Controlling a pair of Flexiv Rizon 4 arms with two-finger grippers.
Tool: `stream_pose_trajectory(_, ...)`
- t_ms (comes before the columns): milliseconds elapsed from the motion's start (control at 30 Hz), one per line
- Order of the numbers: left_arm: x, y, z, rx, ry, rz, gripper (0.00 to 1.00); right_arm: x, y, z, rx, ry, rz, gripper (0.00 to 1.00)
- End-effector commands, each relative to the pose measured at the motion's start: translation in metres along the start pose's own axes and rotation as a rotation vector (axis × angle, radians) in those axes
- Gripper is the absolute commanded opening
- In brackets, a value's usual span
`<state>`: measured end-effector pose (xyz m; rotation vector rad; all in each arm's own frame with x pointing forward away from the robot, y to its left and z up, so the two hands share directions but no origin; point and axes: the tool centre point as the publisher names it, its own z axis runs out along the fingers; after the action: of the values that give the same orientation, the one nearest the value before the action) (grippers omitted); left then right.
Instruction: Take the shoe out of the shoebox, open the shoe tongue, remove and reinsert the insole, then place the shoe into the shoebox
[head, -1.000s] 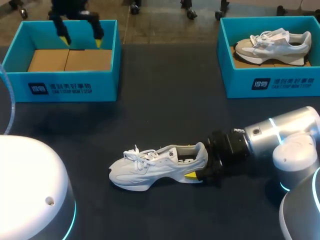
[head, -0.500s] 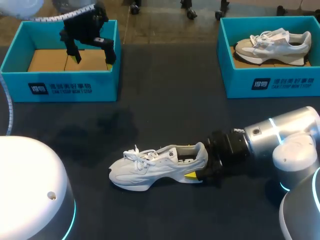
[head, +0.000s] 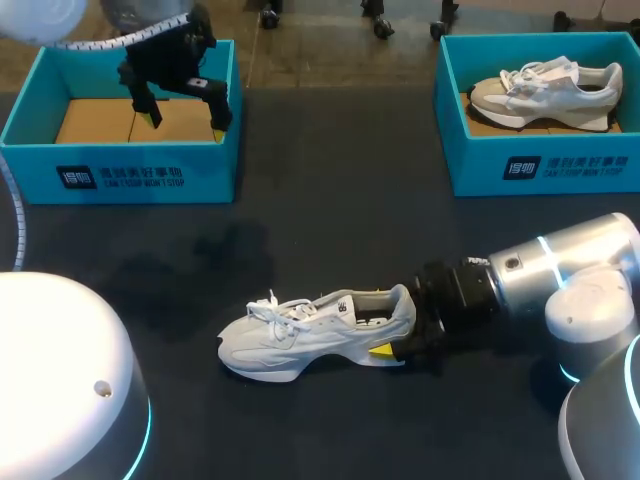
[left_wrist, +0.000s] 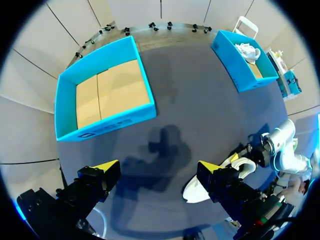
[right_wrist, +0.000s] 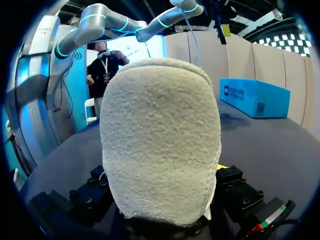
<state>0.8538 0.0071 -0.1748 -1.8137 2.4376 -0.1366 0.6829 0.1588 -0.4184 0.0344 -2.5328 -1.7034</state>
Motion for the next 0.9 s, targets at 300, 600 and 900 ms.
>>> stream_pose_trajectory(300, 0.011, 0.025, -0.008, -0.006, 0.021, -0.047, 1.00, -0.003, -0.005, 0.000, 0.023, -0.077, 0.016, 0.00)
stream_pose_trajectory(600, 0.038, 0.050, -0.009, -0.069, -0.040, -0.113, 1.00, -0.004, -0.008, -0.004, 0.036, -0.114, 0.022, 0.00)
stream_pose_trajectory(900, 0.038, 0.050, -0.009, -0.069, -0.040, -0.113, 1.00, -0.004, -0.008, -0.004, 0.036, -0.114, 0.022, 0.00)
